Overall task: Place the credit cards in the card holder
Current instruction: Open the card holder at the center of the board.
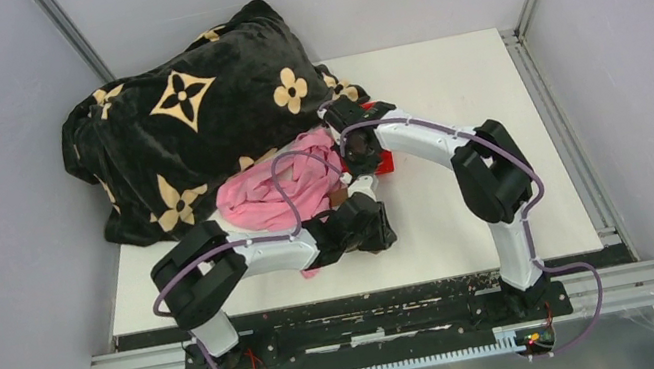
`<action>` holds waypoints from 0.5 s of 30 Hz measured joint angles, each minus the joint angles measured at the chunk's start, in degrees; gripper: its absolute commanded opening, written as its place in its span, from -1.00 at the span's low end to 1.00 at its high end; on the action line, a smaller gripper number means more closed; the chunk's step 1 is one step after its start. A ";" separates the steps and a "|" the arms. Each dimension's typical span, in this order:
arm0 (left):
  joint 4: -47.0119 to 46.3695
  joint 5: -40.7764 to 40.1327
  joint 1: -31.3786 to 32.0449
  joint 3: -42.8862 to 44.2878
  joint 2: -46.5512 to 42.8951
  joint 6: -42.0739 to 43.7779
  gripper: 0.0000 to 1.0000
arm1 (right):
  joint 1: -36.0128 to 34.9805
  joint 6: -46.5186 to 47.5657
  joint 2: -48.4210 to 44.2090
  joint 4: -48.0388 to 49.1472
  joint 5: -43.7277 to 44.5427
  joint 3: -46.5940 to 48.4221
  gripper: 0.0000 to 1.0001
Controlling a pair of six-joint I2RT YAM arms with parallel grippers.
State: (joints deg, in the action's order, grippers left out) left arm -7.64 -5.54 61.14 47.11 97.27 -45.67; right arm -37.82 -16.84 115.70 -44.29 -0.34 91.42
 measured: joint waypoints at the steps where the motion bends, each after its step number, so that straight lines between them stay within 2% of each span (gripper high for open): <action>1: -0.28 0.22 0.13 0.87 0.76 0.02 -0.20 | 0.09 0.24 0.35 -0.24 -0.26 0.46 -0.70; 4: -1.14 1.22 0.35 2.99 2.36 0.04 -0.17 | 0.39 0.76 1.73 -1.05 -1.33 2.58 -0.54; 6: -1.68 1.49 0.44 4.00 2.89 0.04 -0.14 | 0.55 1.18 2.58 -1.66 -2.12 4.33 -0.28; 8: -2.03 1.64 0.44 4.57 2.91 0.09 -0.12 | 0.61 1.49 2.82 -2.05 -2.56 5.60 -0.12; 15: -0.52 -0.22 0.48 4.74 -2.14 1.68 -0.07 | 1.01 1.97 2.51 -2.16 -2.64 7.61 0.09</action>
State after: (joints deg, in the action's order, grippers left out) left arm -8.16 -5.76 61.63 51.86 95.13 -43.99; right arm -36.82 -14.87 118.21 -46.46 -2.98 99.02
